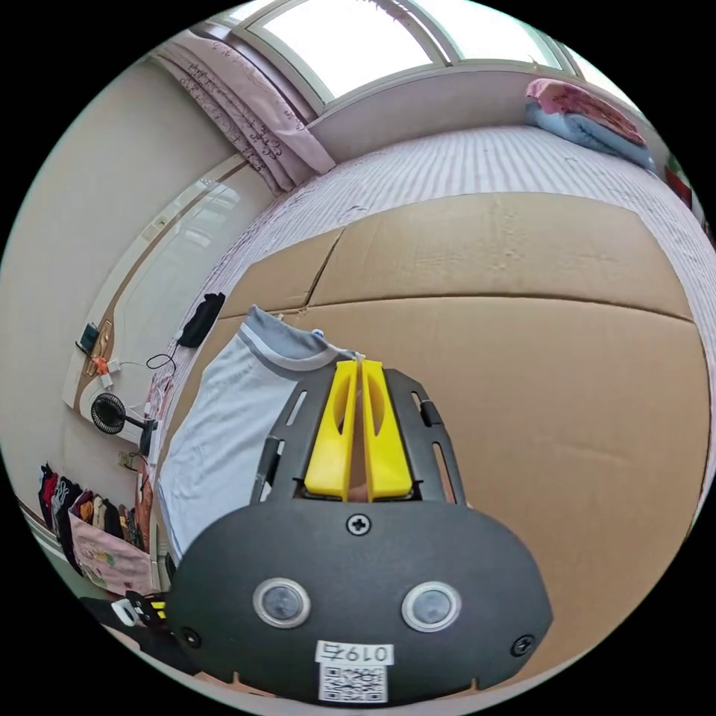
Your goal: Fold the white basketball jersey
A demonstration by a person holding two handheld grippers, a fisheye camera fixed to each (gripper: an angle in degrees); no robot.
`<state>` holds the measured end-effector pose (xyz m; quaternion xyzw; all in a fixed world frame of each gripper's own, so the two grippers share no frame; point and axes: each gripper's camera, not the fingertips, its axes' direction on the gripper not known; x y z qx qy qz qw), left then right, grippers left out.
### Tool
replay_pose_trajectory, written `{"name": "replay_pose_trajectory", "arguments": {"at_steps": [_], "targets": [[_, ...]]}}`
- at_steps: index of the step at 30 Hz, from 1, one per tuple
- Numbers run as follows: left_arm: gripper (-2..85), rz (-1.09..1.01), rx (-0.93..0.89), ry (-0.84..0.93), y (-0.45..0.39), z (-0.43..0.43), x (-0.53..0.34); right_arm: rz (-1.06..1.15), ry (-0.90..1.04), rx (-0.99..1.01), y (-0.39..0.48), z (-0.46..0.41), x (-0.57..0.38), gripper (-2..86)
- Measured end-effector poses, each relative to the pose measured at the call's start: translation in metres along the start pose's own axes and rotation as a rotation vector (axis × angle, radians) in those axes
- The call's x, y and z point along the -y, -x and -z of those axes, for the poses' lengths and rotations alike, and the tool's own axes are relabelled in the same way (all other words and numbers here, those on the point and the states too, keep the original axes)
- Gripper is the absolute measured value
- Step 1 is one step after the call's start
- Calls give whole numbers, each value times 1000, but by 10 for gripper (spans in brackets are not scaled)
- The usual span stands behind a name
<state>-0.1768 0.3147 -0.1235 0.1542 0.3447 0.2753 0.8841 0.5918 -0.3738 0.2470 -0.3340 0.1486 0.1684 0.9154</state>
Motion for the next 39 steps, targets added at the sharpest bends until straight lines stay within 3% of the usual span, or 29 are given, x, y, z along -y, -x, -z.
{"name": "replay_pose_trajectory", "arguments": {"at_steps": [4,8,14,23,39], "targets": [[11,-178,3,-12,17,-8,1,-150,-102,0,-78,80,-62,-9],[12,-344,-148,-95,60,-8,-5,-301,-225,12,-137,167,-159,-8],[11,-482,-162,-104,121,-7,-20,-407,-266,-20,-154,241,-318,-6],[11,-524,-131,0,163,-26,-65,-518,-268,134,-159,250,-501,-4],[10,-411,-463,155,265,-47,-115,-534,53,144,-223,204,-571,5]]}}
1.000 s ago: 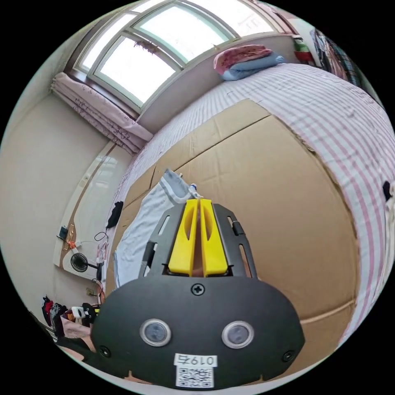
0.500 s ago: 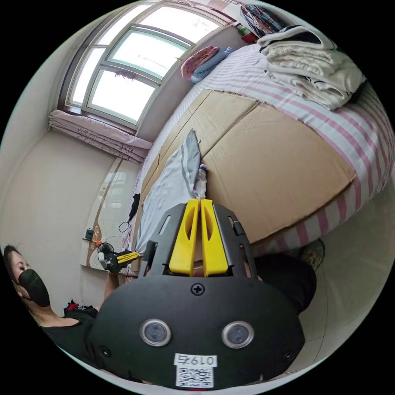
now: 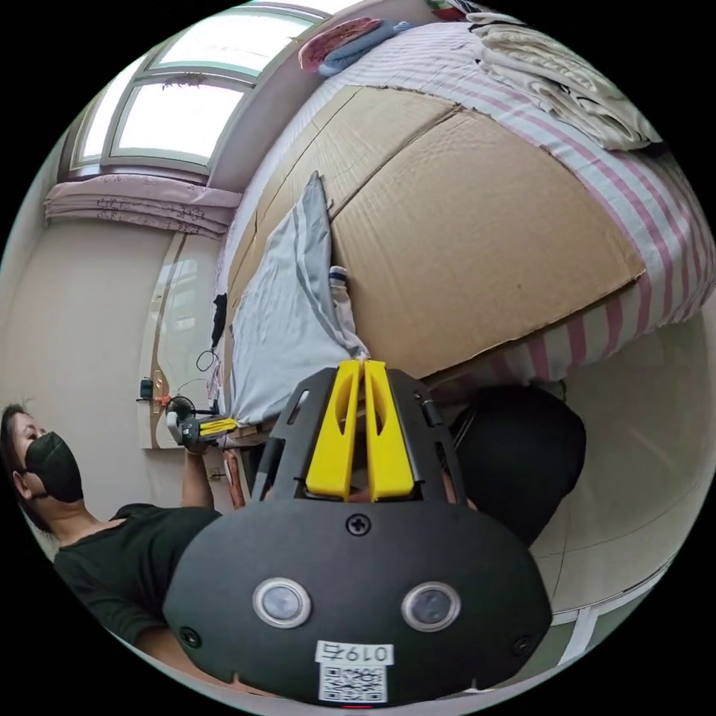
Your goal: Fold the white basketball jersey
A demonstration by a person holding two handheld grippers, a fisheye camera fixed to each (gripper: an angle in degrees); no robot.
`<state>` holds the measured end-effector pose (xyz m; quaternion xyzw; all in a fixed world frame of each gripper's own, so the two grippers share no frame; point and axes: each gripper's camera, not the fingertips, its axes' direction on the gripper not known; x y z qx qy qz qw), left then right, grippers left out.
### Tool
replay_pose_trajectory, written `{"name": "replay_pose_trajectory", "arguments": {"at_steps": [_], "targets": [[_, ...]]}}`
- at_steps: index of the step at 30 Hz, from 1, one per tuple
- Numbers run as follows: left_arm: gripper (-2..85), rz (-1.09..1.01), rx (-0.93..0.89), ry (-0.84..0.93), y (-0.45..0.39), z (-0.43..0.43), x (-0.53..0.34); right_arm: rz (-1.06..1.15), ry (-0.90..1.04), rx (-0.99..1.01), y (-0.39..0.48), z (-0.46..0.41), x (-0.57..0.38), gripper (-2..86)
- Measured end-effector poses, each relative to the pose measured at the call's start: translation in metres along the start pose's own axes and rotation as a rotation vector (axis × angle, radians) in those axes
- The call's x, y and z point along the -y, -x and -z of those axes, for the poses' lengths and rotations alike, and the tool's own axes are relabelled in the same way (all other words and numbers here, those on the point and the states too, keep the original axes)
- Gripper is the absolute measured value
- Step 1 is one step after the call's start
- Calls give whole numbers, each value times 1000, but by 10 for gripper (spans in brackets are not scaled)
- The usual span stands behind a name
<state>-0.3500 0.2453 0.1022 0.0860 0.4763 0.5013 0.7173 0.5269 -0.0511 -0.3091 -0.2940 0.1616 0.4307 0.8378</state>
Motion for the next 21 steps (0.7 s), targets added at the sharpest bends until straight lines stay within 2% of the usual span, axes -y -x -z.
{"name": "replay_pose_trajectory", "arguments": {"at_steps": [4,10,13,16,19,21], "targets": [[11,6,-109,-30,11,1,-30,104,47,53,-34,-11,-27,25],[12,94,-206,-332,32,6,-109,280,-32,77,-79,-12,-86,53],[14,106,-185,-442,25,16,-148,402,-164,89,-82,7,-125,62],[15,214,-75,-654,21,31,-198,627,-371,-38,-60,21,-189,68],[23,422,36,-865,16,35,-239,795,-598,-248,-43,4,-260,70],[35,632,57,-955,17,27,-258,815,-710,-260,-49,-14,-289,71]]}}
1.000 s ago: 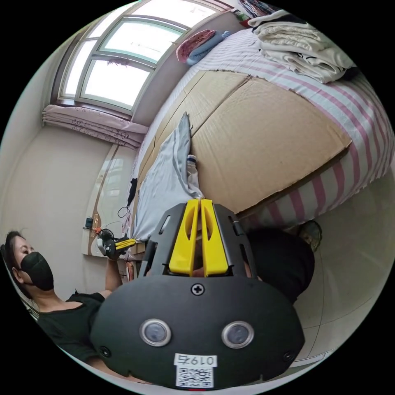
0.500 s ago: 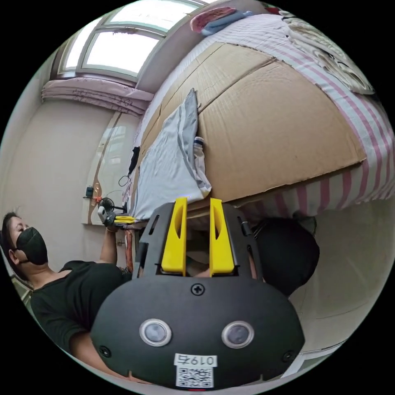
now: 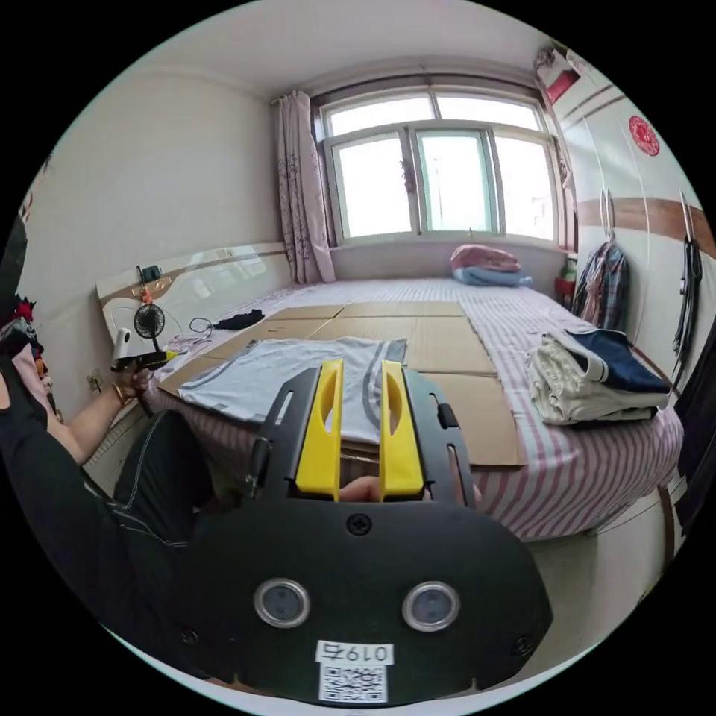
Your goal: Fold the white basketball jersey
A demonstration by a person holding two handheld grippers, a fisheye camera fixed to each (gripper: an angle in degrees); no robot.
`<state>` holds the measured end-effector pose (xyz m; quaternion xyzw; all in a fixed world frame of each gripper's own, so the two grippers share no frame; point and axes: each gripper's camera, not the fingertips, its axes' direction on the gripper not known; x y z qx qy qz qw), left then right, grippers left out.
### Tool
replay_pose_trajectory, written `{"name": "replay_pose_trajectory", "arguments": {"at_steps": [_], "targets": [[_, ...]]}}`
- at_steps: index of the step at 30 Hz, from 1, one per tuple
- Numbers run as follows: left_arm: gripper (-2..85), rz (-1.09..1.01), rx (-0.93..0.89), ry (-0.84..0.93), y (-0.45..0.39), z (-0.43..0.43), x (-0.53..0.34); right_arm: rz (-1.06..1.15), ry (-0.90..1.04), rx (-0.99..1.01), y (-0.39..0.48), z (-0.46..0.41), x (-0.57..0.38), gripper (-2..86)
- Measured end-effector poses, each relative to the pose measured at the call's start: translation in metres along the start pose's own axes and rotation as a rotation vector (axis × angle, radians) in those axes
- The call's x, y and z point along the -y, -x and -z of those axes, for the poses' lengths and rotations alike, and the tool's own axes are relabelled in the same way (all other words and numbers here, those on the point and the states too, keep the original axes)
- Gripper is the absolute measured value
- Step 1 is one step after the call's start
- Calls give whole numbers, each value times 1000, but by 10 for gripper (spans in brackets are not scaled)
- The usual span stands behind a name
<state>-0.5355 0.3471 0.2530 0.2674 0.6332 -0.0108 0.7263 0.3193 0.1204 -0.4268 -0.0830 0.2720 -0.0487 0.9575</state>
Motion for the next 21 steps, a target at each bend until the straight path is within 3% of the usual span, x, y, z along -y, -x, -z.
{"name": "replay_pose_trajectory", "arguments": {"at_steps": [2,5,12,21], "targets": [[52,127,-5,-25,10,1,-14,-3,-39,50,12,-7,-35,70],[80,190,-48,-10,22,4,-43,32,71,183,13,-34,-71,67],[91,-51,31,134,38,30,-74,21,183,468,-17,-64,-127,50],[111,-9,-153,98,86,31,-96,-157,-75,623,-49,-85,-224,24]]}}
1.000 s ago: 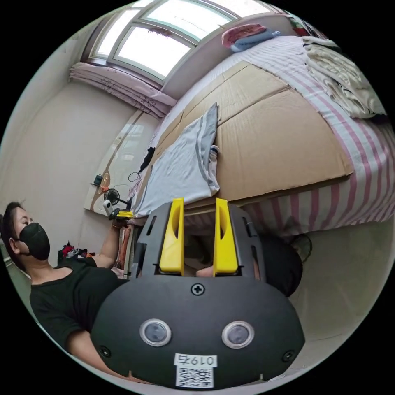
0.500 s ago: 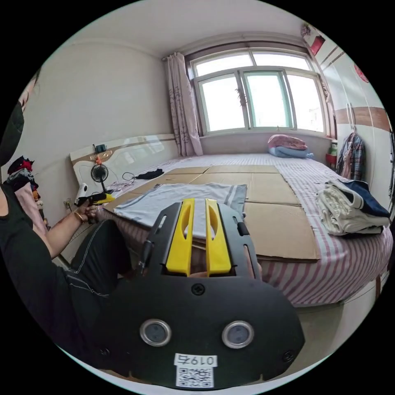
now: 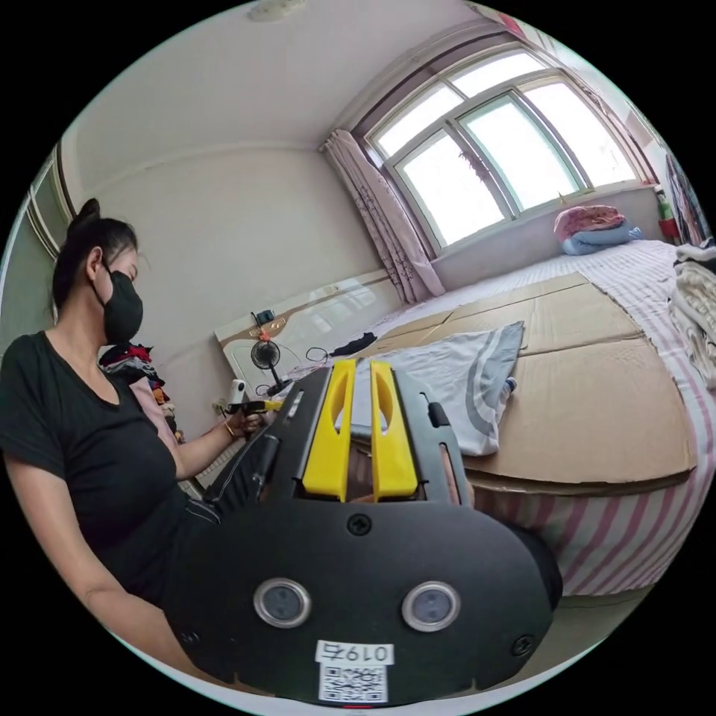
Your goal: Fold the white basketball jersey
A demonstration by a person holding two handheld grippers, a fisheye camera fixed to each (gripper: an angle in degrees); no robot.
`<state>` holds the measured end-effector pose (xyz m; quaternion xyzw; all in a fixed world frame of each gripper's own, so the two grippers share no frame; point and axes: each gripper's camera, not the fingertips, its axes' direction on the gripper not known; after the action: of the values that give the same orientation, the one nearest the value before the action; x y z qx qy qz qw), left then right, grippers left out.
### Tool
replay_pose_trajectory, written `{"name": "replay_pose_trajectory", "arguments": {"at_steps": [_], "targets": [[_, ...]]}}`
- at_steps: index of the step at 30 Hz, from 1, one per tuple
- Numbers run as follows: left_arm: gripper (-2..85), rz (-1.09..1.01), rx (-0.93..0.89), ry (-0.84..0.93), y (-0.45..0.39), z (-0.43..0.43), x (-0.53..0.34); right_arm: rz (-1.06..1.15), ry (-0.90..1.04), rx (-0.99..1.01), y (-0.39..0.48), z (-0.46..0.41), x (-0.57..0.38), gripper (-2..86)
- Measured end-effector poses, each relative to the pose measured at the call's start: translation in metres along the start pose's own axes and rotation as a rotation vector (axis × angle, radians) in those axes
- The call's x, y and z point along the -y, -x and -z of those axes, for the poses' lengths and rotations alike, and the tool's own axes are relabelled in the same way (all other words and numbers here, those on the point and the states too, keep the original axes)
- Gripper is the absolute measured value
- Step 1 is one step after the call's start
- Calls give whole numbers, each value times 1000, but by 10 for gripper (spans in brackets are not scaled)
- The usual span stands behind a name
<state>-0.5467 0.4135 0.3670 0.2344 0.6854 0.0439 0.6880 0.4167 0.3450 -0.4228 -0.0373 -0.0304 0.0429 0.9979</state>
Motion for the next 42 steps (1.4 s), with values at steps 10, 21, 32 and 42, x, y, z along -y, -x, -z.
{"name": "replay_pose_trajectory", "arguments": {"at_steps": [10,21,32,42], "targets": [[123,-27,-40,99,14,-12,3,198,92,-92,40,-49,-59,7],[116,-80,-61,142,8,-17,17,525,39,-277,132,-103,-89,21],[99,-121,-76,320,19,-42,41,769,12,-543,210,-187,-111,120],[79,-59,-184,346,42,-51,48,656,-194,-460,219,-199,-89,102]]}}
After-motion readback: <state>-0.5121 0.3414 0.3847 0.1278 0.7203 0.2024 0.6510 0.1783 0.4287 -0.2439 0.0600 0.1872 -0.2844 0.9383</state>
